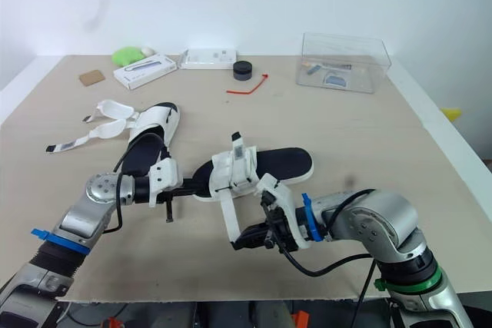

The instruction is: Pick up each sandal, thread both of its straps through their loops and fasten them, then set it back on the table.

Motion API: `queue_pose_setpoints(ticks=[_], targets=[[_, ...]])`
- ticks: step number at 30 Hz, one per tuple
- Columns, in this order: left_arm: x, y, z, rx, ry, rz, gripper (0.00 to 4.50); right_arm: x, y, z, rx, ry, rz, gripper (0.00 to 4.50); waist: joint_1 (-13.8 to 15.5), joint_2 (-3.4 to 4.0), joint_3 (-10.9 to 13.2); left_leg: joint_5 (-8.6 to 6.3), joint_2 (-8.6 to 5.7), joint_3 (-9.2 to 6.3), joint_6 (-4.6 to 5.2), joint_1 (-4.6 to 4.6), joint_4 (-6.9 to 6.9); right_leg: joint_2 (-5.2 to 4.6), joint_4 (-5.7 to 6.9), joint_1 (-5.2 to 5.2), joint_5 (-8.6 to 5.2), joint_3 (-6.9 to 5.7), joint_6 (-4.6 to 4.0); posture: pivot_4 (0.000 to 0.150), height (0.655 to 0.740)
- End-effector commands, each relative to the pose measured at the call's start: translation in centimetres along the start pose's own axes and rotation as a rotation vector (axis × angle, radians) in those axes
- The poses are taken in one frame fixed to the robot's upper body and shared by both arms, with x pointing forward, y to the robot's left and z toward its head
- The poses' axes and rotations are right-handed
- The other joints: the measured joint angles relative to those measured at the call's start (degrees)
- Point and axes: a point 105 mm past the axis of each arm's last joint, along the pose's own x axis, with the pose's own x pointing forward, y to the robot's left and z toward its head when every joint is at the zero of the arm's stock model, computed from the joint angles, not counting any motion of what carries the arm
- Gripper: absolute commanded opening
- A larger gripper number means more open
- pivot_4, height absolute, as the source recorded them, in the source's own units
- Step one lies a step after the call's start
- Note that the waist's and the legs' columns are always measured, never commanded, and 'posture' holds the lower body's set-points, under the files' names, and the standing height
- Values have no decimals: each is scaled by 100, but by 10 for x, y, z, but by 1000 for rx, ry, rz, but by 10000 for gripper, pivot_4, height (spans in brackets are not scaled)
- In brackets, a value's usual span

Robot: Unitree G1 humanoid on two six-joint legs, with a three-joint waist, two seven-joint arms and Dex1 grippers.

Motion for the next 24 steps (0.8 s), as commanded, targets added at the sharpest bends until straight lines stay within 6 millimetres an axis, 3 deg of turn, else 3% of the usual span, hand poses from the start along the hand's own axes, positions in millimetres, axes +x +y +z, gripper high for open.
queue_pose_setpoints(ticks=[1,2,7,9,14,18,21,24], targets=[[-1,-19,-40,-93,146,-48,0,4,20,-5,-20,24,100,7782,0,0,0,-3,-2,-1,-1,-1,0,-8,0,0,-1,0,0,1500,7400],[-1,-20,-41,-93,147,-51,0,2,22,-3,-30,15,110,10316,1,0,0,-6,-4,-2,-4,-2,0,-20,0,0,-2,0,-1,1500,7400],[-2,-21,-44,-81,162,-63,0,-14,24,8,-189,18,61,35102,-1,1,1,-8,-11,-1,-8,-2,9,-35,0,1,-2,-5,11,1500,7400],[-3,-20,-44,-76,165,-65,0,-24,14,22,-433,10,-46,44341,-3,2,1,-8,-12,6,-8,6,11,-35,0,5,1,-13,15,1500,7400],[-2,-16,-44,-71,163,-59,0,-29,0,56,-1173,-49,-185,44341,-3,2,1,-7,-8,10,-9,21,7,0,0,11,-2,-12,17,1500,7400],[0,-15,-43,-69,157,-55,0,-19,-10,52,-1752,-3,-183,44341,-1,2,2,-6,-2,11,-11,38,8,14,0,31,-2,-2,17,1500,7400],[0,-15,-42,-70,153,-54,0,-12,-18,42,-2012,11,-134,44341,-2,2,4,-6,-3,24,-11,45,9,9,0,35,2,8,18,1500,7400],[-2,-16,-44,-73,157,-52,0,-6,-26,35,-2111,10,-89,44341,-3,1,5,-6,-6,36,-12,55,9,3,2,41,3,18,8,1500,7400]])
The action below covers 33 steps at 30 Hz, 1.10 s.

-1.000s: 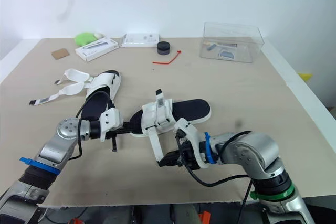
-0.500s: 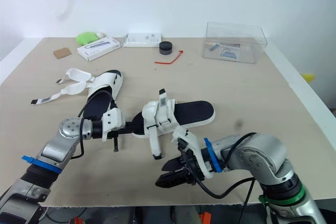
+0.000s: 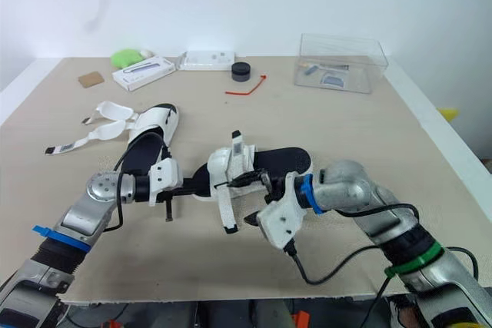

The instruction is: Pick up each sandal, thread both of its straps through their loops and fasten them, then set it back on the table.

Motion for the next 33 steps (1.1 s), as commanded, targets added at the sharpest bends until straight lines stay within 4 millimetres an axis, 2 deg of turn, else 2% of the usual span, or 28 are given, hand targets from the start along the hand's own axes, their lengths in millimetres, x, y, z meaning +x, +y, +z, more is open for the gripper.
queue_pose_setpoints(ticks=[1,14,17,18,19,22,24,27,30,33], targets=[[-3,-20,-41,-94,151,-50,0,6,1,1,-166,-56,-4,44341,-1,-1,0,0,1,5,0,8,0,0,0,5,-6,5,-15,1500,7400],[-6,-22,-41,-107,154,-28,0,31,-11,-4,-231,-128,1,44341,-2,-2,0,-1,19,47,1,54,-7,-19,25,17,12,37,-89,1500,7400],[-6,-22,-41,-108,154,-25,0,34,-9,-3,-201,-138,8,36278,-3,-2,0,-1,20,57,1,60,-12,-19,26,17,12,41,-90,1500,7400],[-6,-23,-41,-108,154,-24,0,34,-9,-3,-186,-139,9,30008,-3,-2,0,-1,20,59,1,62,-14,-19,26,17,12,43,-90,1500,7400],[-5,-23,-41,-108,154,-24,0,35,-9,-3,-180,-139,10,27418,-3,-2,0,-1,20,59,1,62,-15,-19,26,17,12,44,-90,1500,7400],[-5,-23,-41,-109,154,-22,0,35,-8,-4,-156,-139,10,12287,-3,-2,0,-1,20,60,1,65,-19,-19,27,17,11,45,-93,1500,7400],[-5,-23,-41,-110,154,-21,0,35,-7,-4,-134,-144,13,851,-3,-2,0,-1,20,60,1,67,-22,-19,27,17,11,45,-93,1500,7400],[-5,-22,-41,-110,154,-19,0,34,-9,-2,-25,-166,-24,851,-3,-3,0,-1,20,61,1,69,-25,-18,27,17,11,46,-94,1500,7400],[-6,-22,-42,-110,156,-19,0,32,-26,10,255,-258,-137,851,-1,-7,-2,-1,23,60,1,72,-28,-19,27,19,11,45,-96,1500,7400],[-6,-22,-43,-110,159,-19,0,28,-41,14,520,-320,-193,851,-1,-6,-2,-1,25,59,1,72,-34,-21,28,18,19,43,-87,1500,7400]])
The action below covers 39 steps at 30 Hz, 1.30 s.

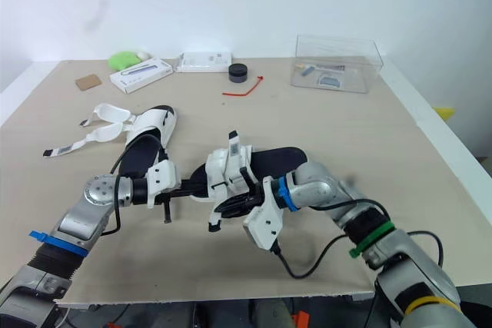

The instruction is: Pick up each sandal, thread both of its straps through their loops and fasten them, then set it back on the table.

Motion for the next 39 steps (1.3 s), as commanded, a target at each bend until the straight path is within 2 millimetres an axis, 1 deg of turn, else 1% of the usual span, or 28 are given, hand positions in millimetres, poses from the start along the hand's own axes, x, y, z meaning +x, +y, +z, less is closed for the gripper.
queue_pose_setpoints(ticks=[1,3,4,7,9,11,14,21,33,36,39], targets=[[-1,-19,-38,-91,146,-50,0,-3,-32,18,264,-105,-140,851,0,0,0,0,2,0,0,0,0,0,0,0,1,-3,-2,1500,7400],[-1,-19,-39,-92,147,-53,0,-5,-49,16,438,-123,-224,851,-2,0,0,0,4,-1,0,1,0,-1,1,0,4,-6,-8,1500,7400],[0,-19,-39,-92,147,-54,0,-6,-54,15,489,-124,-244,851,-1,0,0,1,6,-1,-2,2,0,0,0,0,5,-8,-16,1500,7400],[1,-19,-39,-92,145,-58,0,-10,-67,1,613,-76,-310,851,1,0,-1,2,8,-6,-3,1,0,1,1,-1,5,-16,-17,1500,7400],[2,-19,-39,-91,143,-60,0,-13,-73,-9,656,-29,-334,851,2,2,-1,2,8,-7,-3,-2,0,2,1,-4,6,-19,-9,1500,7400],[3,-19,-38,-91,141,-61,0,-15,-75,-17,670,5,-340,851,2,1,-1,2,8,-9,-3,-4,0,4,1,-4,1,-23,5,1500,7400],[4,-20,-38,-90,138,-61,0,-20,-82,-36,710,85,-378,851,2,2,-1,2,7,-7,-3,-5,0,5,0,-4,2,-27,8,1500,7400],[5,-22,-38,-94,134,-58,0,-21,-86,-59,742,188,-377,851,2,2,-1,2,6,-5,-3,-8,0,5,0,-5,3,-30,12,1500,7400],[6,-27,-39,-104,128,-47,0,-15,-86,-79,732,273,-337,851,2,3,-2,2,4,-3,-3,-6,0,2,0,-5,7,-30,15,1500,7400],[5,-27,-39,-106,129,-44,0,-15,-93,-81,704,281,-364,10139,0,3,-2,2,4,-3,-3,-6,0,1,0,-5,7,-29,15,1500,7400],[5,-27,-40,-107,132,-41,0,-18,-101,-81,629,295,-381,24246,0,3,-2,2,4,-3,-3,-6,-1,1,0,-5,7,-29,12,1500,7400]])
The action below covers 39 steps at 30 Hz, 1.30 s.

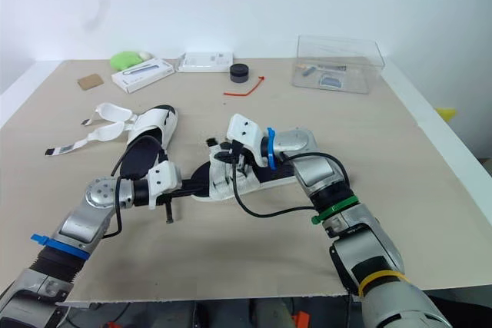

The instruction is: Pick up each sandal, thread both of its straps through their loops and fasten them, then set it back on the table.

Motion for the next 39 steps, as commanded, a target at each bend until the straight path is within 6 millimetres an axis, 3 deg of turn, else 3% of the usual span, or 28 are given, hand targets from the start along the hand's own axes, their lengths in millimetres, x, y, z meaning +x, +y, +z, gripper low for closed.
queue_pose_setpoints(ticks=[1,3,9,13,14,15,16,18,22,28,30,32,35,37,39], targets=[[1,-25,-40,-99,145,-70,0,-7,-18,19,-109,-44,-74,28537,0,0,0,0,0,-1,0,0,-1,0,0,0,-1,0,-1,1500,7400],[0,-25,-40,-97,147,-69,0,-11,-25,31,-141,-89,-112,38223,0,0,0,0,-1,-1,0,0,-5,-2,0,0,-2,0,-3,1500,7400],[1,-23,-40,-93,147,-67,0,-14,-33,72,-134,-253,-141,38223,0,2,1,0,-1,-3,0,-2,-8,-3,-1,-2,-1,4,-5,1500,7400],[3,-21,-38,-90,141,-64,0,-6,-17,73,-85,-275,-51,26900,3,2,1,0,-1,-8,0,-2,-11,-5,-1,-1,-3,3,-8,1500,7400],[3,-20,-37,-89,132,-63,0,-1,-11,64,-52,-245,-16,18619,4,2,1,0,-1,-9,0,-3,-12,-7,-1,-1,-3,1,-8,1500,7400],[4,-19,-35,-89,124,-62,0,6,-7,52,-4,-189,12,14130,4,2,1,0,-3,-9,0,-3,-11,-11,-1,-1,-3,-1,-8,1500,7400],[4,-19,-34,-89,119,-62,0,10,-6,44,30,-148,28,13003,3,2,1,0,-5,-7,0,-3,-11,-15,-1,0,-4,-1,-7,1500,7400],[4,-19,-33,-87,117,-67,0,16,-11,29,33,-38,24,5786,-2,3,1,0,-7,-5,0,-4,-11,-17,-3,-1,-4,0,-7,1500,7400],[5,-19,-33,-87,115,-64,0,18,-16,13,1,109,72,5786,1,7,3,1,-8,-3,-2,-6,-13,-19,-2,-3,-5,-8,-10,1500,7400],[4,-21,-34,-91,118,-61,0,18,-9,1,-106,190,148,5786,3,6,2,1,-9,-6,-2,-6,-16,-23,-4,-1,-7,-21,-8,1500,7400],[4,-22,-35,-92,118,-61,0,18,-11,6,-115,166,137,5786,3,6,2,1,-9,-6,-2,-6,-17,-24,-4,-1,-7,-21,-8,1500,7400],[4,-23,-35,-94,116,-61,0,14,-24,25,-171,97,79,5786,3,6,2,1,-9,-7,-2,-6,-17,-24,-4,-1,-7,-22,-8,1500,7400],[5,-23,-32,-94,105,-60,0,-6,-51,54,-113,-33,-28,5786,3,9,6,1,-9,-7,-2,-8,-19,-27,-4,-2,-8,-21,-8,1500,7400],[5,-21,-29,-89,91,-53,0,-27,-64,62,-78,-92,-56,11558,3,11,7,2,-9,-7,-3,-18,-19,-32,-5,-10,-7,-21,-8,1500,7400],[5,-19,-25,-81,78,-53,0,-51,-71,52,-73,-89,-58,17811,20,10,7,2,-9,-13,-3,-25,-20,-38,-10,-10,-8,-29,-9,1500,7400]])
